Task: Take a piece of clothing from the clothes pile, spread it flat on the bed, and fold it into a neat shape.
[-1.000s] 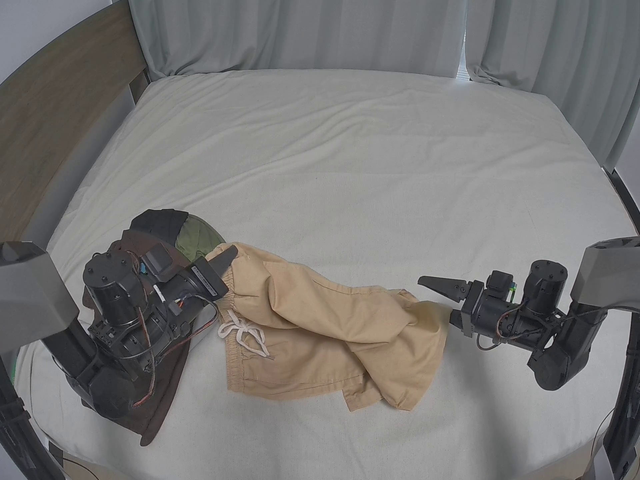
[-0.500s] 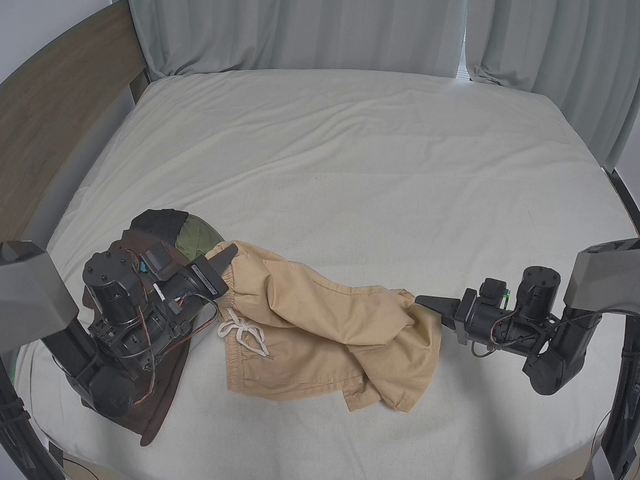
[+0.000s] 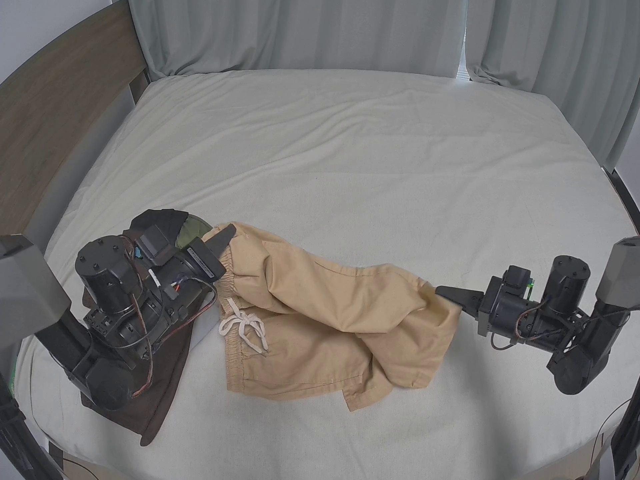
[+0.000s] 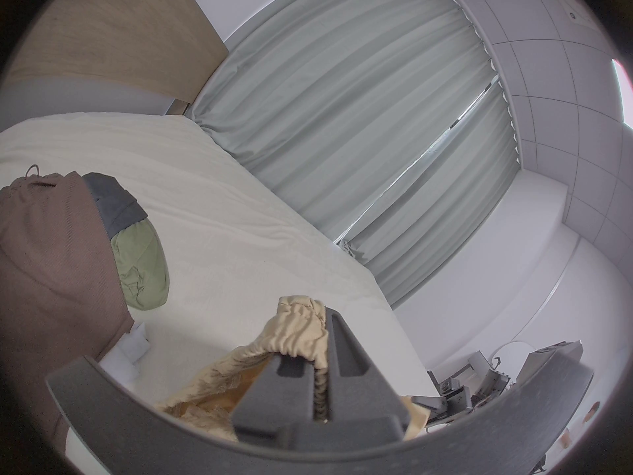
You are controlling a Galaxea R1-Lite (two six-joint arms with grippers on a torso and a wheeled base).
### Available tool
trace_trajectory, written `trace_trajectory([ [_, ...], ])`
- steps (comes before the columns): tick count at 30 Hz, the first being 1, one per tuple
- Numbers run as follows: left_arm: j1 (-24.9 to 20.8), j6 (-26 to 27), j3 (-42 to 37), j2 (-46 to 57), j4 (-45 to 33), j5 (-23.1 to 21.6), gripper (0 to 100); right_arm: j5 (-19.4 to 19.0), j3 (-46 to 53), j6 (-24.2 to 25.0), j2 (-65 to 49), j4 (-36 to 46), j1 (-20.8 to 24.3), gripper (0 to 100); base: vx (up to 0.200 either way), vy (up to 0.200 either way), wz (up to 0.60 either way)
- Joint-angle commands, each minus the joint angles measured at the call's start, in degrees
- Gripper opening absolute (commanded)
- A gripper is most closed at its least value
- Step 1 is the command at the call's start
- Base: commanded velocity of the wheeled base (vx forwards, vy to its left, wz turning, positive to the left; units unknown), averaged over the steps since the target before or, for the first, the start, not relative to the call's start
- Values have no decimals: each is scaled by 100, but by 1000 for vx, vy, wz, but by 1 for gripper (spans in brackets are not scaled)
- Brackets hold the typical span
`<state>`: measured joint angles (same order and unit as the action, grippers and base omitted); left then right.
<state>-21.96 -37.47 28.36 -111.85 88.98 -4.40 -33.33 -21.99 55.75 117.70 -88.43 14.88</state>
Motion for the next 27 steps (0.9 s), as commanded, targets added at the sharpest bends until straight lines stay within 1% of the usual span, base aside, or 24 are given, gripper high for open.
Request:
trace_trajectory([
  [1, 42, -6, 74, 93, 5, 1, 0, -139, 204, -11, -582, 1, -144, 0, 0, 0, 0],
  [2, 60, -6, 82, 84, 5, 1, 0, -139, 204, -11, -582, 1, -144, 0, 0, 0, 0],
  [5, 104, -6, 74, 75, 5, 1, 0, -675, 380, -29, -678, 10, -469, 0, 0, 0, 0],
  [6, 104, -6, 74, 75, 5, 1, 0, -798, 433, -29, -661, 10, -504, 0, 0, 0, 0],
  [7, 95, -6, 74, 75, 5, 1, 0, -1000, 538, -55, -634, 10, -522, 0, 0, 0, 0],
  [8, 95, -6, 74, 67, 5, 1, 0, -1062, 582, -82, -617, 10, -513, 0, 0, 0, 0],
  [9, 95, -6, 74, 67, 5, 1, 0, -1070, 582, -90, -608, 10, -513, 0, 0, 0, 0],
  [11, 86, -6, 38, 58, 5, 1, 0, -1079, 573, -257, -256, 1, -504, 0, 0, 0, 0],
  [16, 69, -6, 3, 40, 5, 1, 0, -1070, 556, -794, 412, -8, -460, 0, 0, 0, 0],
  [18, 69, -6, -41, 40, 5, -8, 0, -1070, 512, -925, 552, -8, -469, 0, 0, 0, 0],
  [21, 69, 3, -181, 49, 5, -26, 0, -1070, 424, -934, 596, -8, -469, 0, 0, 0, 0],
  [26, 69, 12, -339, 58, 14, -202, 0, -1062, 397, -934, 596, -8, -469, 0, 0, 0, 0],
  [27, 69, 12, -339, 58, 5, -202, 0, -1070, 371, -934, 596, -8, -469, 100, 0, 0, 0],
])
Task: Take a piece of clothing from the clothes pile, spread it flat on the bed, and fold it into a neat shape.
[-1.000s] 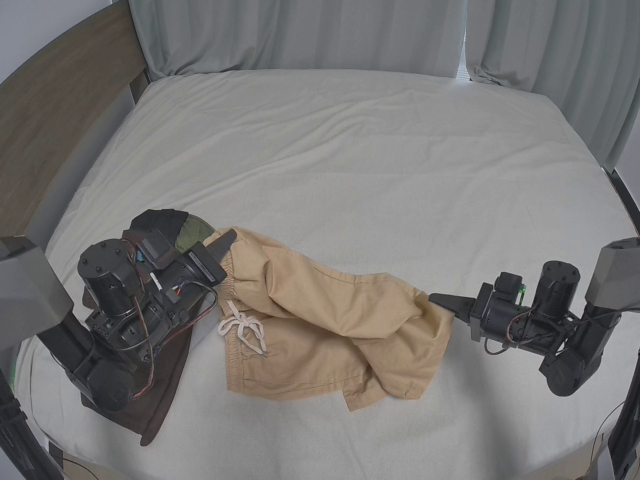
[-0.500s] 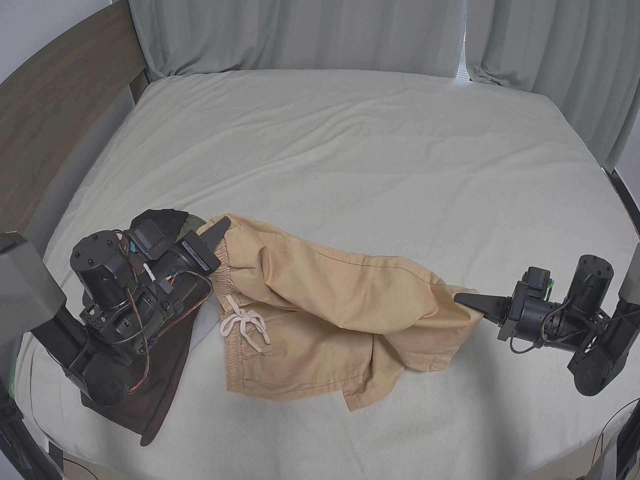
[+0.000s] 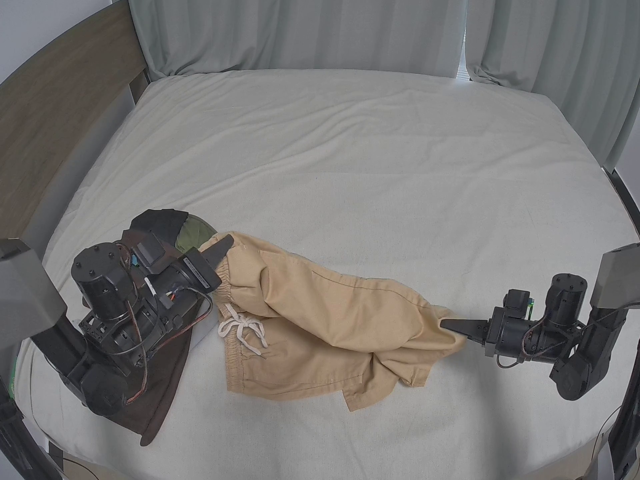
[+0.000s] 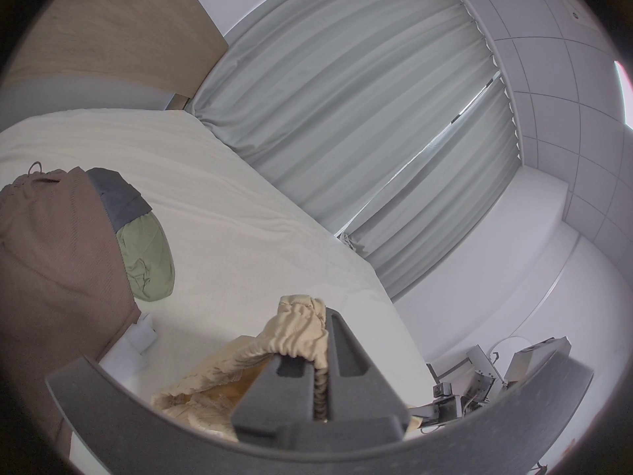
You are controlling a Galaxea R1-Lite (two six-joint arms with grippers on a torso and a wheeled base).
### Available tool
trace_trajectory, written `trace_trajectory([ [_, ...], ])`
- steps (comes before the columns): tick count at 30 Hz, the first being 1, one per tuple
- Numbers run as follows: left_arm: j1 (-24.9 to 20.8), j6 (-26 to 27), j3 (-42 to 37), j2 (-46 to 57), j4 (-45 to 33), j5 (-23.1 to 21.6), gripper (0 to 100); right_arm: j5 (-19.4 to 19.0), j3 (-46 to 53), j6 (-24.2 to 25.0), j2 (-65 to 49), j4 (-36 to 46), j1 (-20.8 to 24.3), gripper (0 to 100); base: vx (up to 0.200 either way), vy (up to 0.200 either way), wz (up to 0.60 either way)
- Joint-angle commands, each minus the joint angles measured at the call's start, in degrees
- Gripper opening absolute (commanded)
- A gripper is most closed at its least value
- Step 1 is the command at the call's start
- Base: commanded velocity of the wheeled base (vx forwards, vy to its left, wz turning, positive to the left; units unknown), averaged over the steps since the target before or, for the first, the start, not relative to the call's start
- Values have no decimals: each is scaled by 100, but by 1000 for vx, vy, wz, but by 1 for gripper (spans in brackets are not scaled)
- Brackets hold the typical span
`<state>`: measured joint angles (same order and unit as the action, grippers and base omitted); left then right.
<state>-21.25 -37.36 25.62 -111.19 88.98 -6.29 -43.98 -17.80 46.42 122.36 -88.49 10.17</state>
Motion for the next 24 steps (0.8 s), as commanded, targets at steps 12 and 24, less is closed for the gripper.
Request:
trace_trajectory([
  [12, -37, 1, -58, 10, 14, -13, 0, 180, -787, 34, 359, 16, 91, 100, 0, 0, 0],
  [24, -37, 1, -58, 18, 14, -13, 0, 434, -1288, 315, 561, 7, 91, 100, 0, 0, 0],
])
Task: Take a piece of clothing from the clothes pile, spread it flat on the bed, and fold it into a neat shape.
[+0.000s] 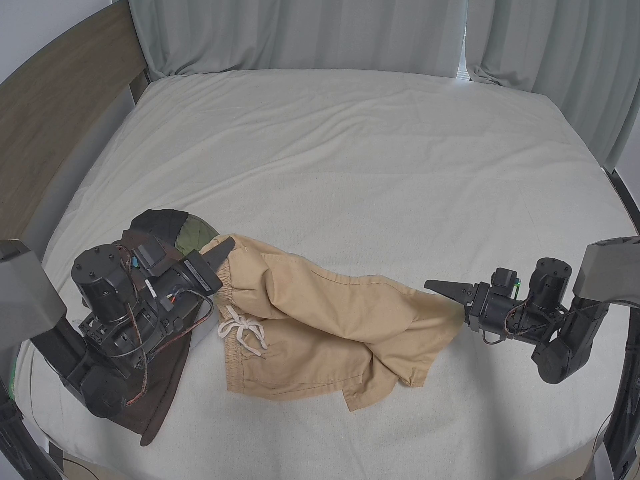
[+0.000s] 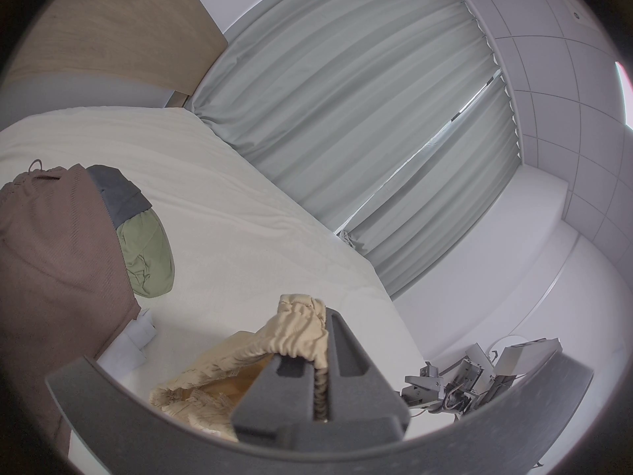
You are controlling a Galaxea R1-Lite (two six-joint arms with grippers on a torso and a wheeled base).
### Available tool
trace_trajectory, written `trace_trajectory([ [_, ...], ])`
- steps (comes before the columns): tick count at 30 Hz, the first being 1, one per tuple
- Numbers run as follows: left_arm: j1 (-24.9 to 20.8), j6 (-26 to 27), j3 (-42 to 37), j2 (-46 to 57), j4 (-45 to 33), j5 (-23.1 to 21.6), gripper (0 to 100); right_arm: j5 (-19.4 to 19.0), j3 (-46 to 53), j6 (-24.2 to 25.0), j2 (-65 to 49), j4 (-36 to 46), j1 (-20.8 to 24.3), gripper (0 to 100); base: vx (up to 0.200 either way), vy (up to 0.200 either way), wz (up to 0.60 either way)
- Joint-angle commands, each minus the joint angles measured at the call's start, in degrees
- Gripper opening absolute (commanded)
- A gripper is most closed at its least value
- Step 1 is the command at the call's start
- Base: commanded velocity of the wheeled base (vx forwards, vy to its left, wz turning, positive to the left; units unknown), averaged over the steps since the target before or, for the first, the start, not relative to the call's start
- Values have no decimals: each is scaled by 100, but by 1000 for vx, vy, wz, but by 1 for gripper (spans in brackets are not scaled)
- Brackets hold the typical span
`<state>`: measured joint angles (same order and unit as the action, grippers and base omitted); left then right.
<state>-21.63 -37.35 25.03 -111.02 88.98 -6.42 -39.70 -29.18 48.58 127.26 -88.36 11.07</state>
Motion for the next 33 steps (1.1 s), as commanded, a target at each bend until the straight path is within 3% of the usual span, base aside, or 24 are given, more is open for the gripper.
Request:
trace_trajectory([
  [1, 1, -9, 2, 1, 14, 1, 0, 7, -175, 161, 80, -6, -8, 100, 0, 0, 0],
  [7, 1, 0, 2, 10, 14, 1, 0, 51, -281, 248, 177, -6, 9, 100, 0, 0, 0],
  [8, 1, -9, 11, 10, 14, 1, 0, 42, -290, 248, 203, -6, 9, 0, 0, 0, 0],
  [18, -79, -18, 90, 54, 14, 1, 0, 51, -334, 310, 97, -6, 9, 0, 0, 0, 0],
  [26, -421, -44, 345, 502, 14, -17, 0, 59, 238, 380, -1115, -6, 9, 0, 0, 0, 0],
  [33, -457, -44, 389, 845, 5, -430, 0, 51, 818, 380, -1906, -6, -26, 0, 0, 0, 0],
])
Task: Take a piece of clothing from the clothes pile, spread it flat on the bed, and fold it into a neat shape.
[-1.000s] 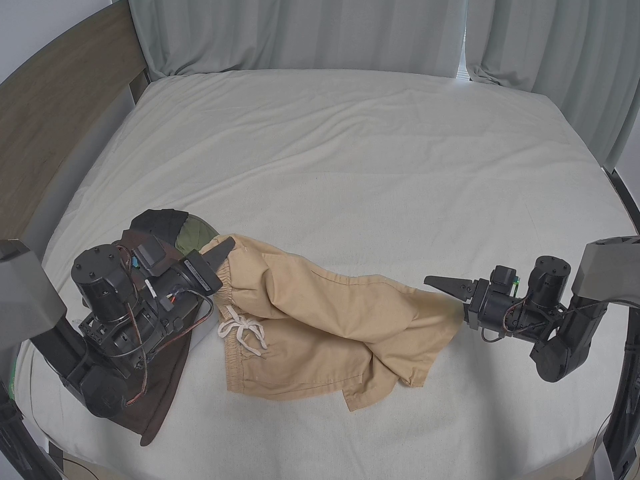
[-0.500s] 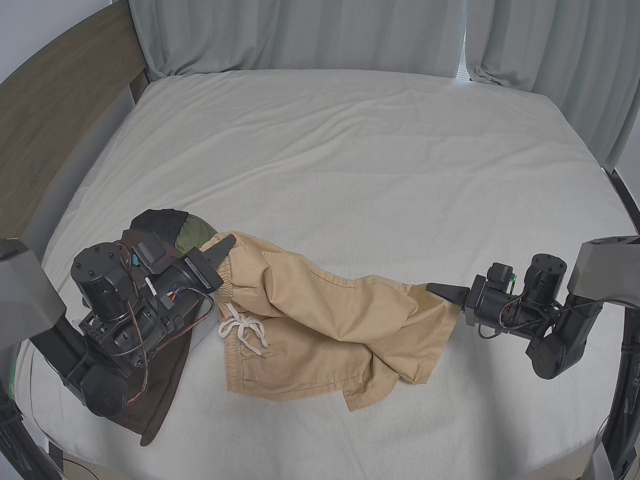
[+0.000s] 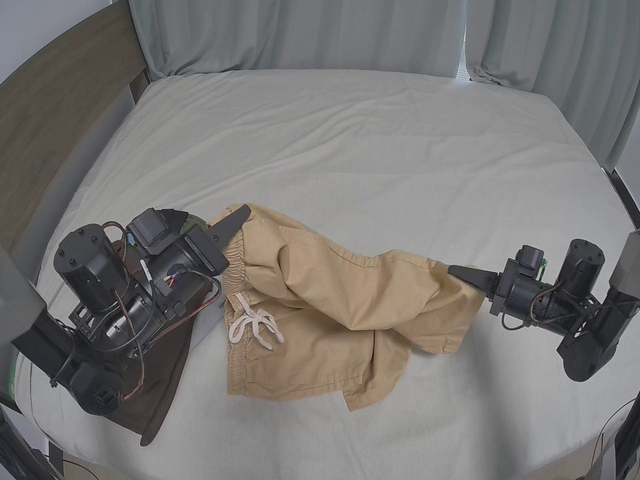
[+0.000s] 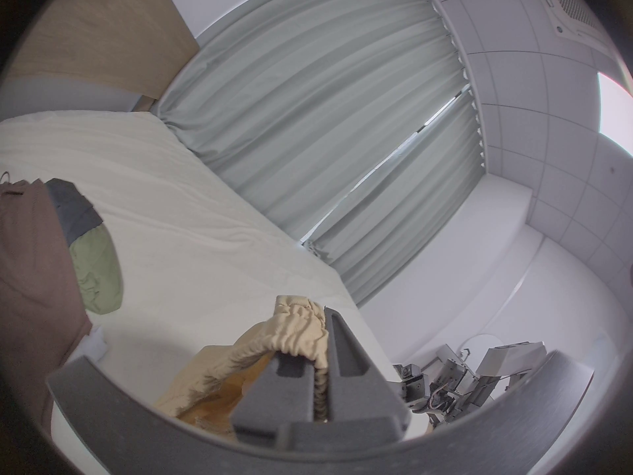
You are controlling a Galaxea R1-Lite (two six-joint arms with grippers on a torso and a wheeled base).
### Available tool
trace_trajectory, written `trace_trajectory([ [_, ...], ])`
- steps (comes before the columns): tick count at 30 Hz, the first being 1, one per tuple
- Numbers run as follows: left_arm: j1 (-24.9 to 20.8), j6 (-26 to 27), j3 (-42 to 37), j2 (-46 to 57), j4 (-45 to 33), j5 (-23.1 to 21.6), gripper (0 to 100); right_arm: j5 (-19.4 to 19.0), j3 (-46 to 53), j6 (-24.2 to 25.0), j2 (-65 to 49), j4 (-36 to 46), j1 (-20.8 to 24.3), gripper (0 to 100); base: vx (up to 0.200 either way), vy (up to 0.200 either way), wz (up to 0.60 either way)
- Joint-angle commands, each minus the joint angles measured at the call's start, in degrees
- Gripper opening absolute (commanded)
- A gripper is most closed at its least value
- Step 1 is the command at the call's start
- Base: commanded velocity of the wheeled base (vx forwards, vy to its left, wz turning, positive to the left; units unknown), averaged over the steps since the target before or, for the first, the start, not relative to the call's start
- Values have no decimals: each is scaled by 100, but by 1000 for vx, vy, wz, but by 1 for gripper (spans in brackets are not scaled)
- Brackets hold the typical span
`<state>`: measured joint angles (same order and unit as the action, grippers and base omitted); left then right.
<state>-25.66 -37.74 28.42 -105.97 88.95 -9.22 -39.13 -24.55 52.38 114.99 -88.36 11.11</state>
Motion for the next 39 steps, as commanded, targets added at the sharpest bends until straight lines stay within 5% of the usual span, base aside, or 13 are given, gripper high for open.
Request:
trace_trajectory([
  [1, -53, -5, 41, 349, 8, -168, 0, -7, 381, 0, -706, 3, -30, 0, 0, 0, 0],
  [19, 140, 100, -38, 437, 17, -634, 0, -16, 662, -114, -1084, -6, -144, 0, 0, 0, 0],
  [39, 1046, 355, -240, 358, 8, -1610, 0, -51, 451, -114, -1093, -6, -724, 0, 0, 0, 0],
])
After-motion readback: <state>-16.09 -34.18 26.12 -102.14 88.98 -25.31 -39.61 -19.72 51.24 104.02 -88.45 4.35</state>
